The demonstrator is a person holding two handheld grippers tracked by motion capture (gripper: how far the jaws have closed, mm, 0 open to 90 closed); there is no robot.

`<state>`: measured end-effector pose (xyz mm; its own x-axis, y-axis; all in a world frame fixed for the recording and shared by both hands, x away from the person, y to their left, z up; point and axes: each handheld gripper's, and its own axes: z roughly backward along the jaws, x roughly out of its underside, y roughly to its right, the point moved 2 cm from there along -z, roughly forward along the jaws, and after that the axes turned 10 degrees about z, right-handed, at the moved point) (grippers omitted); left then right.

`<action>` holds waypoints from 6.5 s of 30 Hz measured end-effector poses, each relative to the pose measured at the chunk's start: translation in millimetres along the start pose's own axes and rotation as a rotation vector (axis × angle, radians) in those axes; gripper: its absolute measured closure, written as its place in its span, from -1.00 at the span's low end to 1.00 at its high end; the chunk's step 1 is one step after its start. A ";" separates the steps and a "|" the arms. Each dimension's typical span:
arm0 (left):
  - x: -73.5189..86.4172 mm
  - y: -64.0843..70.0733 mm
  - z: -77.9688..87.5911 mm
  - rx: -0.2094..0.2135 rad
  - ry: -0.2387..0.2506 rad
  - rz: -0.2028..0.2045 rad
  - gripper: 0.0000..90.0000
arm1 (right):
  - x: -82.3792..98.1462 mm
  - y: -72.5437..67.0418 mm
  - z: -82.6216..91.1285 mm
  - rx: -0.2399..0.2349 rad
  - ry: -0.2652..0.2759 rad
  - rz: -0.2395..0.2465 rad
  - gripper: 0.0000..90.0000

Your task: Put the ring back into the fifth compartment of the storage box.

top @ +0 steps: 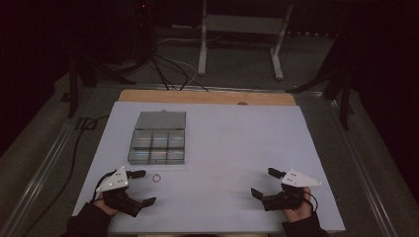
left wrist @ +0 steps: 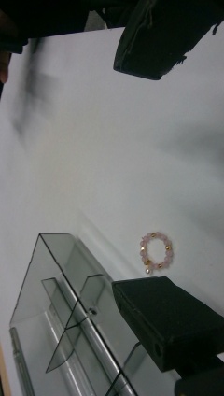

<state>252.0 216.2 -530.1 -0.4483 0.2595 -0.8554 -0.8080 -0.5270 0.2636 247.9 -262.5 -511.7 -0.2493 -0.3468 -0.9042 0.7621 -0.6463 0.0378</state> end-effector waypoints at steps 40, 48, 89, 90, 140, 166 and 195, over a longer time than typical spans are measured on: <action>-46.1 2.0 -5.2 -0.002 0.069 0.018 -0.98 | -6.9 -8.5 -1.1 -0.012 0.043 0.012 -1.00; -42.6 -8.7 -8.2 -0.060 0.077 0.069 -0.98 | -6.8 -7.9 0.1 -0.009 0.047 0.009 -1.00; -18.1 -11.7 -32.4 -0.315 -0.147 0.188 -0.75 | -5.5 -6.5 3.8 -0.002 0.047 0.012 -1.00; -17.6 -11.9 -32.2 -0.318 -0.146 0.188 -0.68 | -5.3 -6.4 3.6 -0.002 0.045 0.012 -1.00; -16.3 -18.3 -43.5 -0.429 -0.250 0.188 0.72 | -4.2 -7.1 1.9 -0.015 0.034 0.013 -1.00; -19.4 -15.1 -45.4 -0.446 -0.279 0.181 1.00 | -4.2 -7.2 1.7 -0.014 0.032 0.010 -1.00; -31.3 -5.4 -37.9 -0.433 -0.226 0.134 1.00 | -3.4 -6.5 2.1 -0.009 0.026 0.007 -1.00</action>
<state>284.9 180.2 -521.7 -0.6478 0.3099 -0.6959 -0.5263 -0.8425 0.1148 242.6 -258.5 -508.0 -0.2287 -0.3333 -0.9147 0.7689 -0.6381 0.0403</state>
